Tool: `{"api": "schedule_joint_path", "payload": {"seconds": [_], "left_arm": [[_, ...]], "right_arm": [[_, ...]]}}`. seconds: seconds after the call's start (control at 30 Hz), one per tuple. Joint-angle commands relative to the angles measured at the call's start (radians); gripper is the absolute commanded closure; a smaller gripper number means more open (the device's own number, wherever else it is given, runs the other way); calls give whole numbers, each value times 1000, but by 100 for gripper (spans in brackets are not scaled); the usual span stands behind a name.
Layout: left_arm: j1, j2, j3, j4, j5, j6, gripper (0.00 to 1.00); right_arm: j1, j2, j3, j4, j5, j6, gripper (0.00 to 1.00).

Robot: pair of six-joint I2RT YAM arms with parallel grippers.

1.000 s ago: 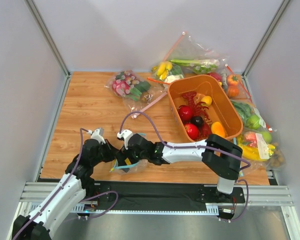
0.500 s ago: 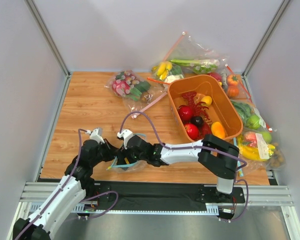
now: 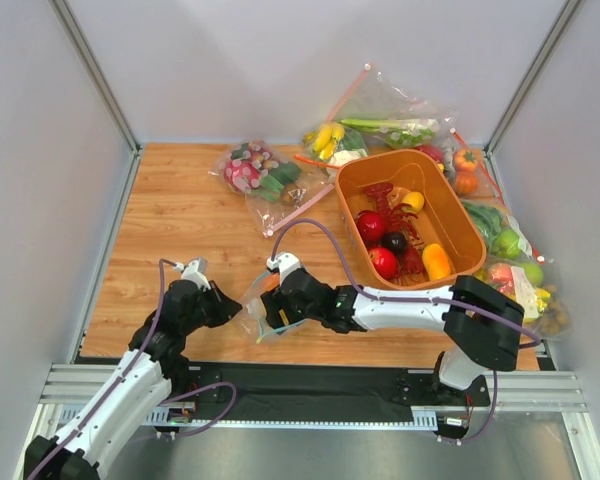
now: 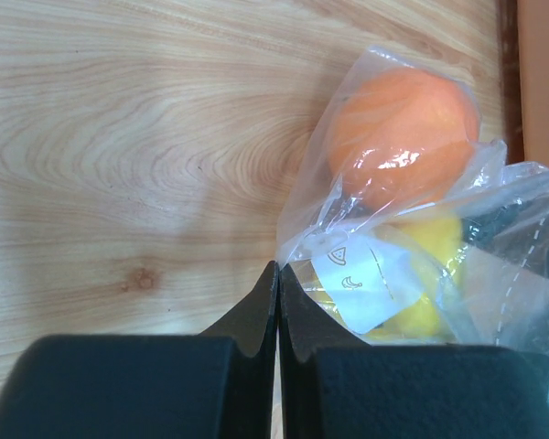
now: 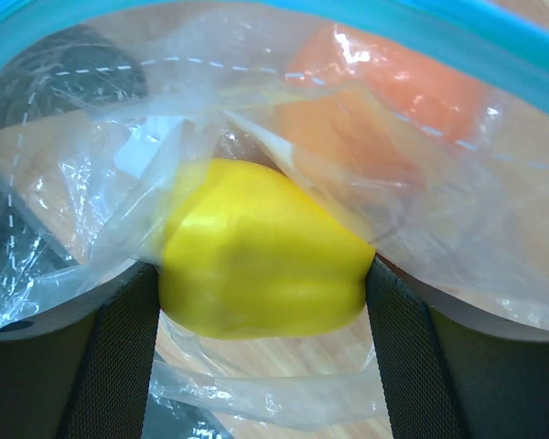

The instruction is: Open the zip-top bag and remove the fake food

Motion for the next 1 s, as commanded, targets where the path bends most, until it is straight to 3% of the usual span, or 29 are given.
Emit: {"api": "schedule_joint_path", "payload": {"seconds": [0.0,0.17,0.4,0.67,0.83,0.97], "left_arm": [[4,17,34,-19,-31,23,100],[4,12,40,-47,-57,26,100],[4,30,51,-42,-68,40,100],[4,53,70,-40,-79,52,100],[4,49,77,-45,-89,56,100],[4,52,81,-53,-94,59,100]], "right_arm": [[-8,-52,-1,-87,89,11,68],[-23,-132,16,-129,80,8,68],[-72,-255,70,-203,-54,-21,67],[-114,-313,91,-300,-17,-59,67],[-152,-333,114,-382,83,-122,67],[-196,-376,97,-391,45,-127,66]]}}
